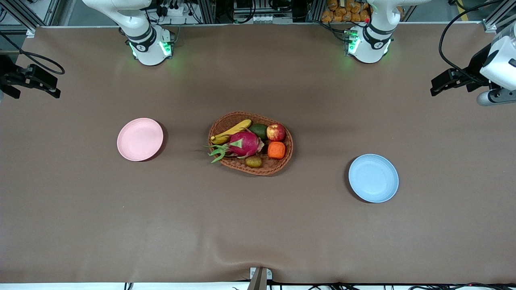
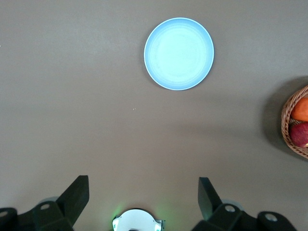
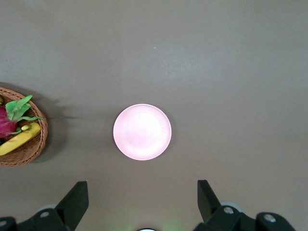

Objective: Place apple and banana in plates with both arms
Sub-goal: 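Reach the left gripper over the fruit basket toward the red apple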

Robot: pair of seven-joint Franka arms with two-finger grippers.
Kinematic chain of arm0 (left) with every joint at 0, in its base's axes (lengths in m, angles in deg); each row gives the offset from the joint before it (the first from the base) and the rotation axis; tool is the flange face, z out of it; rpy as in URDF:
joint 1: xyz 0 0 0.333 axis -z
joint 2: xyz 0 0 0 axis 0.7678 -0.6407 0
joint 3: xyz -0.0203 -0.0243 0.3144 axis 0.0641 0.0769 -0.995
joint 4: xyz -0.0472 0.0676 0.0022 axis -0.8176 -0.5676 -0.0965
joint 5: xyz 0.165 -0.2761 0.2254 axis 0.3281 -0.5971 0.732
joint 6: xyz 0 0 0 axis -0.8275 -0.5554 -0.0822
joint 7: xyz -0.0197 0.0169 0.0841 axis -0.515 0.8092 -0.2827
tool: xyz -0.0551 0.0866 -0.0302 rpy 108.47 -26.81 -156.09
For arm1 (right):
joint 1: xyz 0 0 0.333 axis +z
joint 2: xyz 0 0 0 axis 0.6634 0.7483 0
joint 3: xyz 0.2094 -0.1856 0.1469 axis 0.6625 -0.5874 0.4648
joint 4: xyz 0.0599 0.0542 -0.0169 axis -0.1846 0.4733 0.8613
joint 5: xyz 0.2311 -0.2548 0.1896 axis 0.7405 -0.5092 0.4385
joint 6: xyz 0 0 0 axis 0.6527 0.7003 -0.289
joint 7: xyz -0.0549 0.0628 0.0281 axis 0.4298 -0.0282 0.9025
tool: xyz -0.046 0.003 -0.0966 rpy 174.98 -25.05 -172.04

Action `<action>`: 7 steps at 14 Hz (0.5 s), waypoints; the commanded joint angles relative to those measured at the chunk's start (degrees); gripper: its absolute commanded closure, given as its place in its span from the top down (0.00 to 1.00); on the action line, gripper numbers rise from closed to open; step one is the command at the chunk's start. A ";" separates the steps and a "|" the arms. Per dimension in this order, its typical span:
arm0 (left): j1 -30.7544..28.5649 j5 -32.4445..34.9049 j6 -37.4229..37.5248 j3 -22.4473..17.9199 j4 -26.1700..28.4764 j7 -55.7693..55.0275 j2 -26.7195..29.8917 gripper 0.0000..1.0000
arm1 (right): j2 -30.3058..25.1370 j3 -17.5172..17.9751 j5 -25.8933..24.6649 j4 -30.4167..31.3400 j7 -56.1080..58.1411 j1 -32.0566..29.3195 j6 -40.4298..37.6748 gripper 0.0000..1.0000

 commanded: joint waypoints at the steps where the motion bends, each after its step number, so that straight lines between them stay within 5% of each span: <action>1: -0.11 -0.98 0.36 -0.01 -0.15 0.68 -0.01 1.00 | 0.45 -0.73 -0.45 -1.42 -0.83 0.97 -0.73 1.00; 7: 0.50 -1.16 -0.60 0.16 0.38 0.24 -1.68 1.00 | 0.54 -0.81 -0.53 -1.42 -0.83 0.88 -0.91 1.00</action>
